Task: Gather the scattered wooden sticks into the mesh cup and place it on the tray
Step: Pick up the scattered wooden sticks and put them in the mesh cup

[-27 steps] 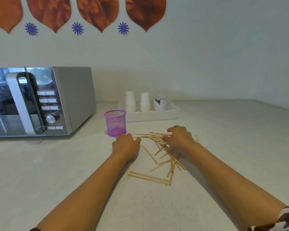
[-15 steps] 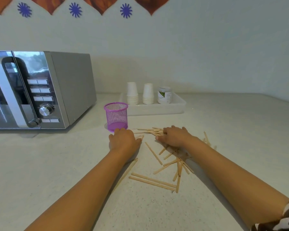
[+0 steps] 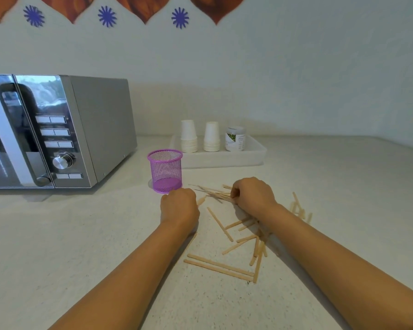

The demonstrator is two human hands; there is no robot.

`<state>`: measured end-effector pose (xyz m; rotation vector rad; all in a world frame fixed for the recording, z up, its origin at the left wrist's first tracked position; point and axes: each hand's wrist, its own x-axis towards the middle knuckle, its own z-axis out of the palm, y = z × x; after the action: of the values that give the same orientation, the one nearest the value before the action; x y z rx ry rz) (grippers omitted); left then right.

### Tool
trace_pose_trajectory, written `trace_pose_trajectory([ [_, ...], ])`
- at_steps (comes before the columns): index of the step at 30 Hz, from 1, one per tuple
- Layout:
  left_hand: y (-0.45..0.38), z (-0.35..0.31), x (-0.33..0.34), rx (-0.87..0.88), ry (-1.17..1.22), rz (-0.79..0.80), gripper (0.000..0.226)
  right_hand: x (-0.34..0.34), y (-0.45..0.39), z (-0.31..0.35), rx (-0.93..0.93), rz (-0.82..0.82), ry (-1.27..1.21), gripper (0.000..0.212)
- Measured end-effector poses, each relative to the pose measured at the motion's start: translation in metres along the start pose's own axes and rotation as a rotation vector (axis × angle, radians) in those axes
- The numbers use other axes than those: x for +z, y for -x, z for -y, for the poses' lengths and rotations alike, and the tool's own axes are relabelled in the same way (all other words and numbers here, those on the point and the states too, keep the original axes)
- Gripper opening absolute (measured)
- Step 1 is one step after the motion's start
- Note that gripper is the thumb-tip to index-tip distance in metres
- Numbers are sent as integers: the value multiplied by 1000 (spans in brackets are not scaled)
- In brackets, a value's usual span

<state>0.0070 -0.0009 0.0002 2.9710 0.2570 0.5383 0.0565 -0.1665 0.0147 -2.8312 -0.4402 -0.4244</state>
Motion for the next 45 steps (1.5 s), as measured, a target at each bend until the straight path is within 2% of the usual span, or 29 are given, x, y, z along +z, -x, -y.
trace_pose_trajectory([
  [6, 1, -2, -3, -8, 68, -2, 29, 1, -3, -1, 20, 50, -37, 38],
  [11, 1, -3, -3, -16, 80, -5, 32, -8, -6, -5, 50, 33, -132, 31],
  [14, 2, -4, -4, -18, 140, -25, 34, -13, -10, -6, 107, -27, -338, 25],
  [17, 0, -6, -10, -4, 439, -105, 34, -23, -13, -2, 180, -117, -700, 21],
  [20, -1, -13, -16, -18, 799, -94, 32, -36, -14, 7, 240, -104, -1081, 20],
  [23, 2, -20, -21, -45, 1064, 23, 35, -43, -11, 16, 243, 27, -1378, 16],
  [26, 4, -24, -24, -156, 1295, 202, 34, -43, -6, 28, 221, 137, -1520, 18],
  [29, 7, -26, -25, -289, 1498, 361, 27, -38, -3, 39, 194, 105, -1521, 21],
  [34, 9, -29, -27, -557, 1518, 434, 11, -34, 1, 49, 199, -42, -1539, 25],
  [37, 7, -26, -30, -671, 1752, 476, 16, -31, 3, 51, 184, -110, -1530, 25],
  [40, 4, -20, -34, -693, 1956, 452, 23, -26, 6, 56, 156, -81, -1493, 26],
  [45, 5, -10, -39, -606, 2065, 497, 38, -16, 9, 60, 126, 36, -1311, 21],
])
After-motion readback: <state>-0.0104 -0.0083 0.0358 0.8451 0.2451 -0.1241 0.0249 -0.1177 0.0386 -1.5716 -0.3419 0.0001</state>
